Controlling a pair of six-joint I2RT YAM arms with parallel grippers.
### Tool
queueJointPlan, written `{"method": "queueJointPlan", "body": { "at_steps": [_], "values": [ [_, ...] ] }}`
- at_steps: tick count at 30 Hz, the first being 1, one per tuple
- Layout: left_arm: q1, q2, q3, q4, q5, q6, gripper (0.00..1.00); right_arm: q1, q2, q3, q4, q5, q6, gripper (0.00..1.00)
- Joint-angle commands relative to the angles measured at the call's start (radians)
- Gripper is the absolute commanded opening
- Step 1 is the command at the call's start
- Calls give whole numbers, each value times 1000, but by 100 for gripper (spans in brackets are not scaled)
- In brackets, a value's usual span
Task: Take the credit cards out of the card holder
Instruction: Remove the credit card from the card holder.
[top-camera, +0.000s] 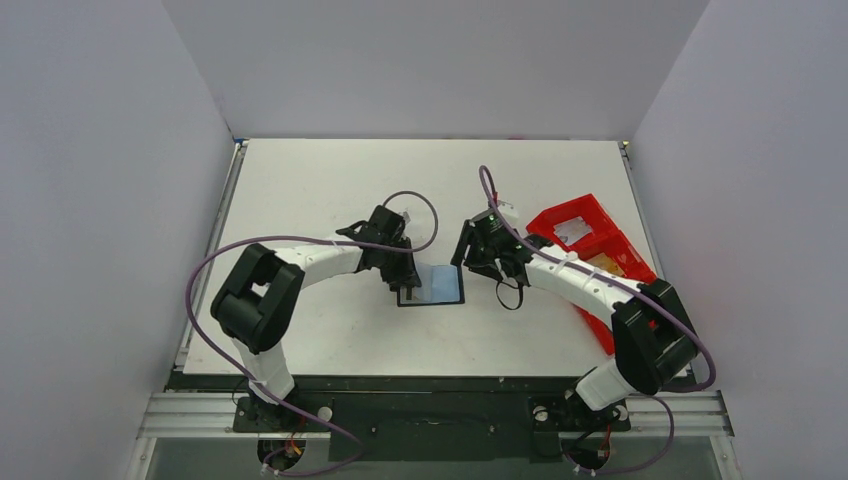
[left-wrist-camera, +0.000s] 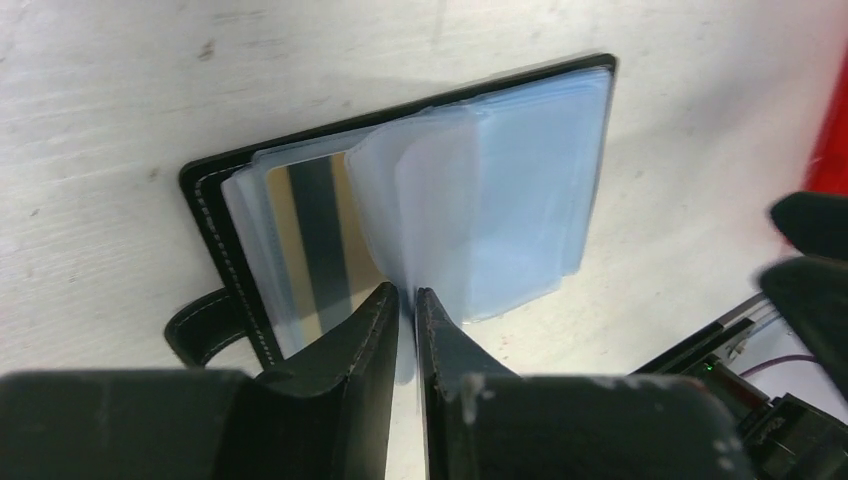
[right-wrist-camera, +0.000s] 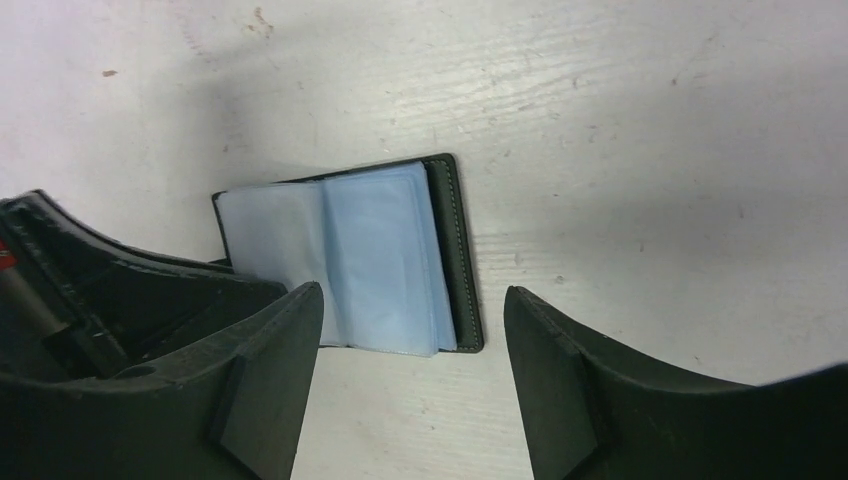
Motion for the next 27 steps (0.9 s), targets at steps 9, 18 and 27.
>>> {"method": "queueJointPlan", "body": {
  "at_steps": [9, 18, 27],
  "values": [
    [-55, 22, 132, 59, 44, 1, 27, -13, -92, -54, -32, 60, 0, 63],
    [-87, 82, 190, 62, 50, 4, 39, -22, -154, -79, -51, 100, 9, 63],
    [-112, 121, 223, 76, 66, 6, 49, -23, -194, -97, -68, 115, 13, 63]
  ]
}}
